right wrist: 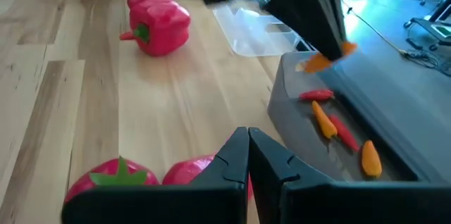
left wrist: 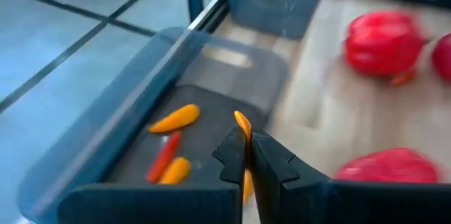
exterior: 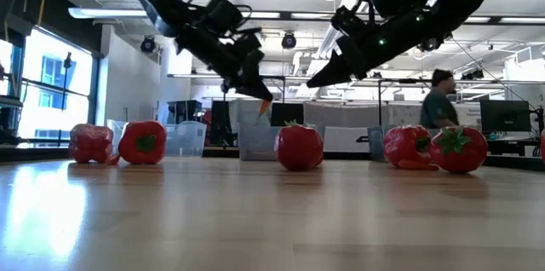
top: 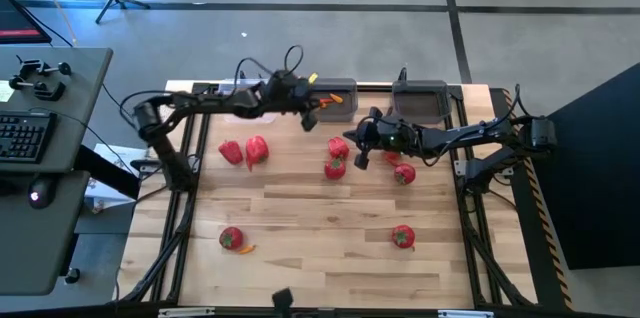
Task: Sort produce into baskets
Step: Put the yellow chili pepper into the left black bin
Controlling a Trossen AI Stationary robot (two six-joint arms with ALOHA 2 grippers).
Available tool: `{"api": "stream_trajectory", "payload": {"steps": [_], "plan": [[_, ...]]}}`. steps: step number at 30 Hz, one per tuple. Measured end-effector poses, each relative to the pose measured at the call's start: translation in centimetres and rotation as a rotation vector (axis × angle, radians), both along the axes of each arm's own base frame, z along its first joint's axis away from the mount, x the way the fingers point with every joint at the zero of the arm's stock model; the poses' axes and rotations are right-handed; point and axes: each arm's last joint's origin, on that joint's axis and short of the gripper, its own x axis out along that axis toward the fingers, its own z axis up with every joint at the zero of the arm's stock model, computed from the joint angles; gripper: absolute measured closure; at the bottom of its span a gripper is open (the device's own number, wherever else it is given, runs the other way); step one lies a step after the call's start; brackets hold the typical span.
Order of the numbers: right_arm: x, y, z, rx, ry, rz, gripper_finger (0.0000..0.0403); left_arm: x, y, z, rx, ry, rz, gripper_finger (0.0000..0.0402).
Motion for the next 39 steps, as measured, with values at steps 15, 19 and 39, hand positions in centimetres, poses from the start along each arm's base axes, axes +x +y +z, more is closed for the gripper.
{"api": "stream_trajectory", "payload": {"steps": [15,19,39], "plan": [[-0.3,-1.2,-0.1,0.034,-0.004,-0.053,0.0403,2.9,5.0,-3.3,0.017,0.253,-0.062,0.0398],[-0.4,-1.1,-0.1,0.035,0.001,-0.053,0.0403,2.9,4.7,-3.5,0.025,0.285,-0.092,0.0371],[-0.9,0.0,0.4,0.099,0.009,-0.056,0.0403,2.2,4.0,-2.0,0.081,0.129,-0.059,0.0393]]}}
